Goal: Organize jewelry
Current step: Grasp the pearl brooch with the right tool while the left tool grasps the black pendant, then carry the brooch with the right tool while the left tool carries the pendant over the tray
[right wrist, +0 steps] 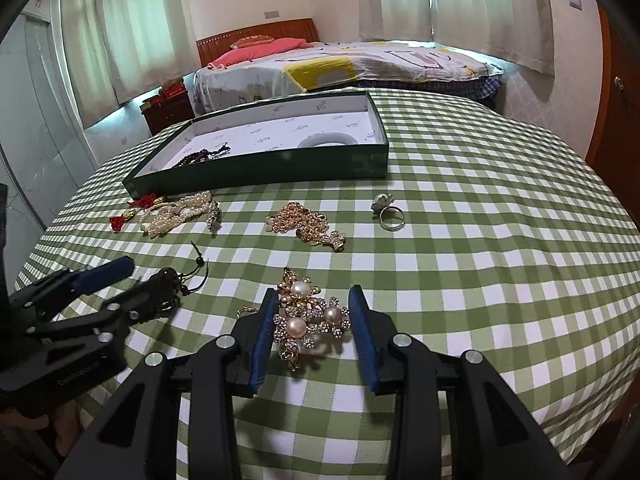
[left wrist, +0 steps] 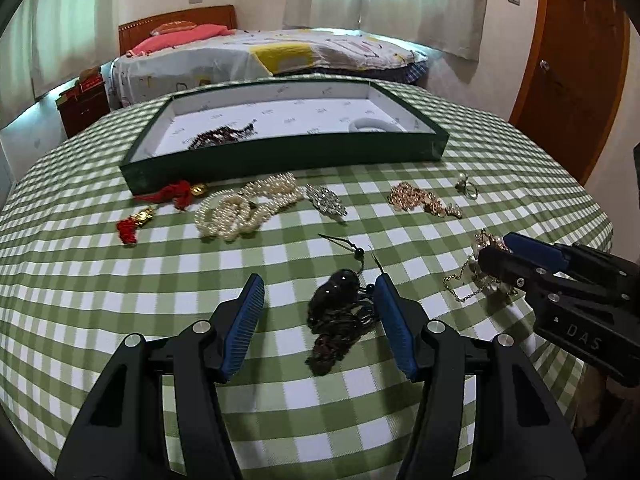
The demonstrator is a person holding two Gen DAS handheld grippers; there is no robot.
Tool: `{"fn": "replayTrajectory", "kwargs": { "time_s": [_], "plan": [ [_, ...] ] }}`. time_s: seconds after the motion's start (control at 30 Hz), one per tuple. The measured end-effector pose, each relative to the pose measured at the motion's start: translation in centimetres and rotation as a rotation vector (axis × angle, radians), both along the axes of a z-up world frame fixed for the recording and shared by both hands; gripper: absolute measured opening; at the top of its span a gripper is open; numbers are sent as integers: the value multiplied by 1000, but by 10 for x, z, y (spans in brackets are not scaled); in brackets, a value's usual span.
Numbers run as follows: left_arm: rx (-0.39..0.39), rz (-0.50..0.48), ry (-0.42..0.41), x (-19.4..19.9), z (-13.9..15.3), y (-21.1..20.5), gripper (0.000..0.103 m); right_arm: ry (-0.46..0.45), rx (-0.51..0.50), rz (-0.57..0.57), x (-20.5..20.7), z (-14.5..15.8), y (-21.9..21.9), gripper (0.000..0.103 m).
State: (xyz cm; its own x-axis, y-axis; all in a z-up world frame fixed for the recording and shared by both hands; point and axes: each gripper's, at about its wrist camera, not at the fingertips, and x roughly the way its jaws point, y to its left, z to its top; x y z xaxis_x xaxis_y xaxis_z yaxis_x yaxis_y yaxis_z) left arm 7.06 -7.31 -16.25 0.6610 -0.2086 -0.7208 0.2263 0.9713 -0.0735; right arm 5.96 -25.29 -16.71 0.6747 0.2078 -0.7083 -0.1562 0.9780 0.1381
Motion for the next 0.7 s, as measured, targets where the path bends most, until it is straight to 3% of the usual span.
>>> {"fn": "replayTrajectory", "kwargs": {
  "time_s": [0.17,0.33,0.7],
  "plan": [
    [-13,-5,22,5,-5,1,43,0,-1,4,0,0,1,37],
    [-20,-12,24,7,-5,3,23,4,-1,4,0,-1,1,37],
    [-35,-37,8,1,0,3,21,-20,-2,10,-2,2,3,37]
  ]
}}
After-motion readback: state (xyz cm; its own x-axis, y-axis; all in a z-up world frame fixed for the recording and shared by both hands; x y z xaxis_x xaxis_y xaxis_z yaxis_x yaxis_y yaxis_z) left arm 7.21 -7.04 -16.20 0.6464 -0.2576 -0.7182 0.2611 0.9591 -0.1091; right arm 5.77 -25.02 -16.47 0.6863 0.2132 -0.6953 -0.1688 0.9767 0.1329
